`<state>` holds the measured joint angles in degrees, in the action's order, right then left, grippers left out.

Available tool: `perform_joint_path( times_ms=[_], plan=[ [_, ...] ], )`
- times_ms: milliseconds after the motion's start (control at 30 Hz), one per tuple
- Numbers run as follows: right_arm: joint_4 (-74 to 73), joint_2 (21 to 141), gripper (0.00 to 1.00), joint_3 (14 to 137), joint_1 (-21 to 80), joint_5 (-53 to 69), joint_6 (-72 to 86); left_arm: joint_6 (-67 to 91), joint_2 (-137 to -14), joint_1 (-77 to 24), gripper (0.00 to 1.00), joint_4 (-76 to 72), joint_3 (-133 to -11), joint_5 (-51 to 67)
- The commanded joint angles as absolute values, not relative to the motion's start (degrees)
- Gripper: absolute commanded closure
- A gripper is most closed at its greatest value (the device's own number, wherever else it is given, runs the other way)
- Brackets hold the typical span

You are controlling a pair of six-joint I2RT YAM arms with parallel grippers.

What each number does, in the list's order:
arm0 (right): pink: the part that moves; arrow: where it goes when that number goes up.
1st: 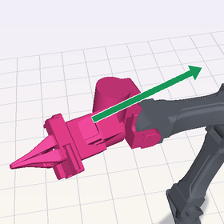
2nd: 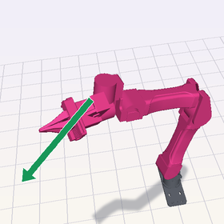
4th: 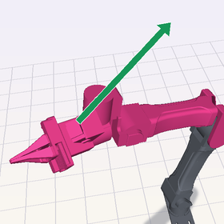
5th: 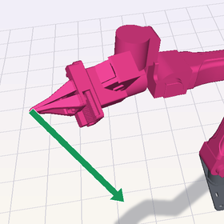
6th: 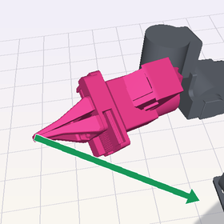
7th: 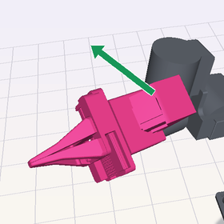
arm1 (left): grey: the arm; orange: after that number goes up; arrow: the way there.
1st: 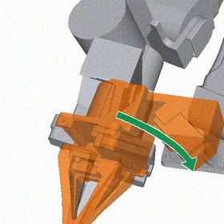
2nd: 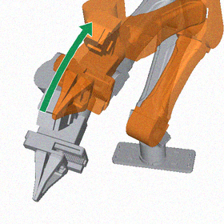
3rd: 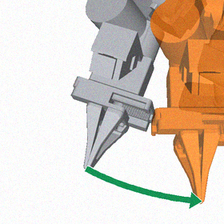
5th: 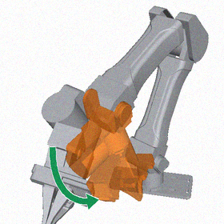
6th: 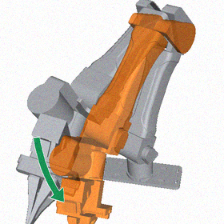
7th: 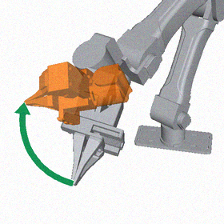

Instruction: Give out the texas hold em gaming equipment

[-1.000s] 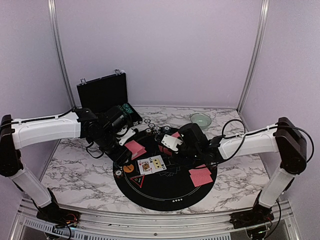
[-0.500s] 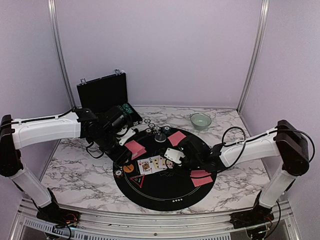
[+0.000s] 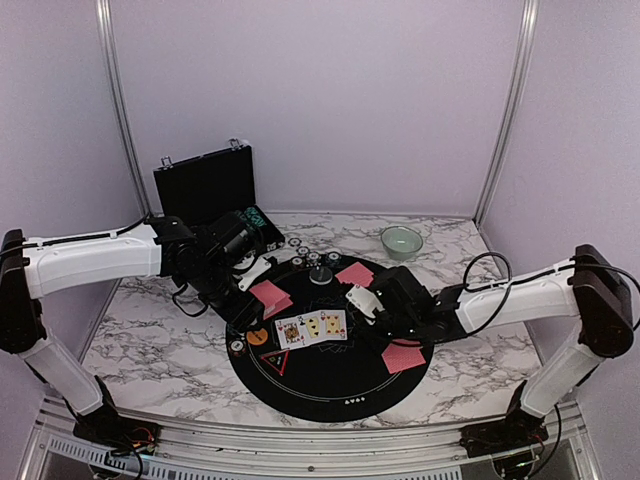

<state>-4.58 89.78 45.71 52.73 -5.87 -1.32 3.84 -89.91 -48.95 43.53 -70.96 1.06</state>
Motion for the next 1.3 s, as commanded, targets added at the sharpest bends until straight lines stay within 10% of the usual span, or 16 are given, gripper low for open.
perform_joint_path(
  times_ms=[0, 767, 1267],
  plan=[
    [-1.4, 87.8, 0.57, 46.2, 52.5, -1.2, 6.1, 3.7, -88.5, -48.6, 0.50, 42.0, -70.7, 1.8],
    [-5.7, 103.4, 0.10, 63.9, 64.3, -9.2, 7.7, 4.3, -87.6, -45.6, 0.50, 41.3, -68.9, 1.4],
    [-26.3, 113.7, 0.08, 82.9, 64.7, -4.5, 20.4, 4.1, -86.0, -41.5, 0.50, 40.5, -66.6, 1.8]
  ],
)
